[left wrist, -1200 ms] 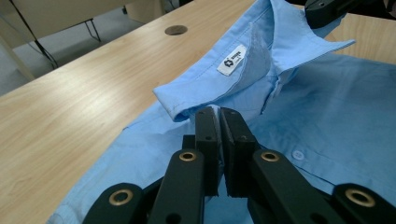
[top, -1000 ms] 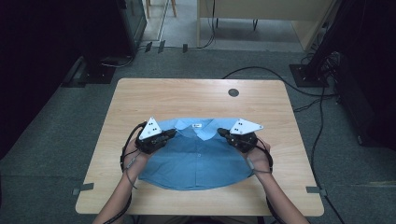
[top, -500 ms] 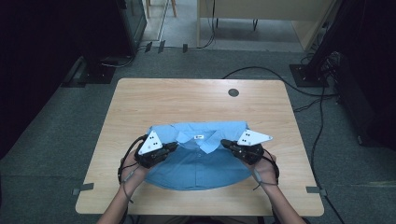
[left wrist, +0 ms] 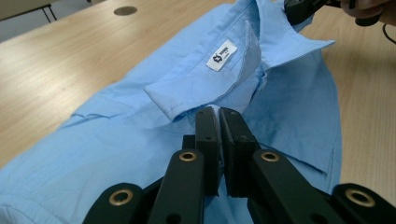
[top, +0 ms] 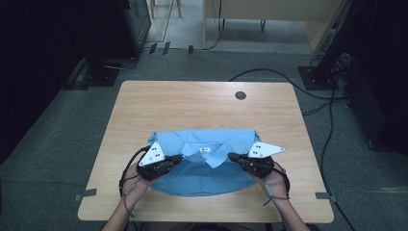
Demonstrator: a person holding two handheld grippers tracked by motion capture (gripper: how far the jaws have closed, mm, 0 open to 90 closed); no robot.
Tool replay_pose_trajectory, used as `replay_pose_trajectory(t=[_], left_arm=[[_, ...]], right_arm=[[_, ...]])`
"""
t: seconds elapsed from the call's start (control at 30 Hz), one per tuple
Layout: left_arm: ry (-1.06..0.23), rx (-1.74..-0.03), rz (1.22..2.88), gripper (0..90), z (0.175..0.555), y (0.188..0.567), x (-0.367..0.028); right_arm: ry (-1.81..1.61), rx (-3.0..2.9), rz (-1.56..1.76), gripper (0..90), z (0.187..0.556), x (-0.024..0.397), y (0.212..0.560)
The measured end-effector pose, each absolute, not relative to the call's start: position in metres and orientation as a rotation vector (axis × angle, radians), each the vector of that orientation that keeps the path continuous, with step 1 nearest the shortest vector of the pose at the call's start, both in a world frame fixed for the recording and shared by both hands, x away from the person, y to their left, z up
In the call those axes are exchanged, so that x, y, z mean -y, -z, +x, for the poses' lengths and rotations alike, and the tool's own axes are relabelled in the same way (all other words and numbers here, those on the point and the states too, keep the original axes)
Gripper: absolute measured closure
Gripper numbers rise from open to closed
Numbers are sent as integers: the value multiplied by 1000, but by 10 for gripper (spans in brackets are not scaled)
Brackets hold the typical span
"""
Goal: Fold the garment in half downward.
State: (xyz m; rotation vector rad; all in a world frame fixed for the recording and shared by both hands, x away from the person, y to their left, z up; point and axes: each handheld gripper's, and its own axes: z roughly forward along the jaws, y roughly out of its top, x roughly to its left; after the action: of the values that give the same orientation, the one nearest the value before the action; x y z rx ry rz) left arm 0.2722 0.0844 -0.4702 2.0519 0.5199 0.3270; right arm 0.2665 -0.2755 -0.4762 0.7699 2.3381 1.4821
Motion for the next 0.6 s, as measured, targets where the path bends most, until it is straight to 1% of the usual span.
replay_pose_trajectory(t=[0.3, 0.33, 0.4, 0.5, 0.6], left_arm=[[-310, -535, 2071, 863, 268, 481, -89], [-269, -561, 2079, 863, 272, 491, -90], [-269, -561, 2079, 863, 272, 491, -90], [-225, -575, 2103, 863, 274, 501, -88], [-212, -577, 2101, 863, 273, 503, -89]], right_arm=[[-1497, -2413, 807, 894, 263, 273, 493], [-1497, -2413, 807, 893, 263, 273, 493], [-1495, -2437, 828, 893, 266, 273, 499], [-1494, -2454, 836, 892, 267, 272, 502], [-1475, -2478, 838, 890, 267, 270, 505]])
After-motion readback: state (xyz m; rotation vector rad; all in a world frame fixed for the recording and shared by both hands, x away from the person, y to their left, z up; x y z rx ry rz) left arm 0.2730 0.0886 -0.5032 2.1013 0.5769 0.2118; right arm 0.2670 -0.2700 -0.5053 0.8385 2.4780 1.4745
